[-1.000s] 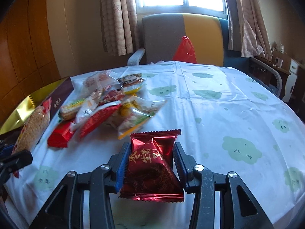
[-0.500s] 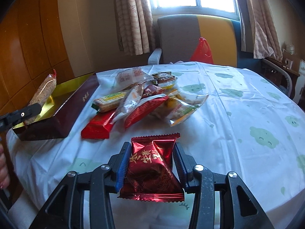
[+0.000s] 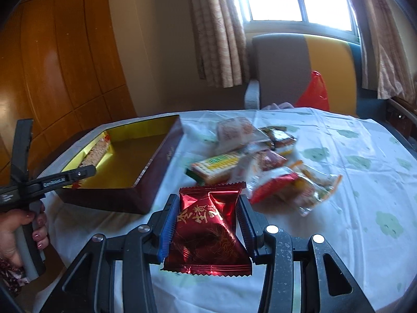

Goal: Organize snacks
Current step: 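Carry both snacks over the tin box and open both grippers to drop them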

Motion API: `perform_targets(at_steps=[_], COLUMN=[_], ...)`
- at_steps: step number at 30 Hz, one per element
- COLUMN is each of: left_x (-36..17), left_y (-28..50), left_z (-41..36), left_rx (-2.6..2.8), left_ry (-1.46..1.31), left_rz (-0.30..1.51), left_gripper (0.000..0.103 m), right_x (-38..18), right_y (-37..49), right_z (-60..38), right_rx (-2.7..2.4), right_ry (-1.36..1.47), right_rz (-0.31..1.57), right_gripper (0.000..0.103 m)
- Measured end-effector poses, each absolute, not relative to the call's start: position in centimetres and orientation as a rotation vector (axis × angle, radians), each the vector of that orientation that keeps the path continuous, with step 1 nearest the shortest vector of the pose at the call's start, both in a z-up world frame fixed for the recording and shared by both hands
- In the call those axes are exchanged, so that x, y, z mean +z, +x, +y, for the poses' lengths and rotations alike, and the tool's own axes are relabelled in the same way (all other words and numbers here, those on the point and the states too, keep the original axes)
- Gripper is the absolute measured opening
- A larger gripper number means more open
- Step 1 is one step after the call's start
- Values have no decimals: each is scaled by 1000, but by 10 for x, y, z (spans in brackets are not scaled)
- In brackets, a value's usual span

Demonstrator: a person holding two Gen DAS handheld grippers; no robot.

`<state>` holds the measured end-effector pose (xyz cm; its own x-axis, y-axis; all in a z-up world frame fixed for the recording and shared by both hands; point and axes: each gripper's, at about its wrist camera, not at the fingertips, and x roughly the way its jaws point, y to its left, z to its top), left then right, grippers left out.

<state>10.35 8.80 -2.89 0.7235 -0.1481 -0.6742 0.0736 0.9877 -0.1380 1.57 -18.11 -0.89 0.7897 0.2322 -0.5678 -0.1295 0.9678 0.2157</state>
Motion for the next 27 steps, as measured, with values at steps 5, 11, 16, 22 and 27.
perform_targets(at_steps=[5,11,16,22,27], left_x=[-29,-31,-36,-39,-42], left_y=[110,114,115,116,116], left_z=[111,132,142,149,150], left_rx=[-49,10,59,98,120], left_ry=[-104,-108,-78,-50,-37], left_rz=[756,759,769,771,781], left_gripper=[31,31,31,32,32], right_x=[-5,5,11,13,12], right_y=[26,45,64,84,97], right_z=[-165,-138,-108,-81,-67], right_rx=[241,302,358,388,396], right_ry=[184,183,154,123,106], right_rz=[633,614,602,596,606], right_gripper=[46,46,46,46,46])
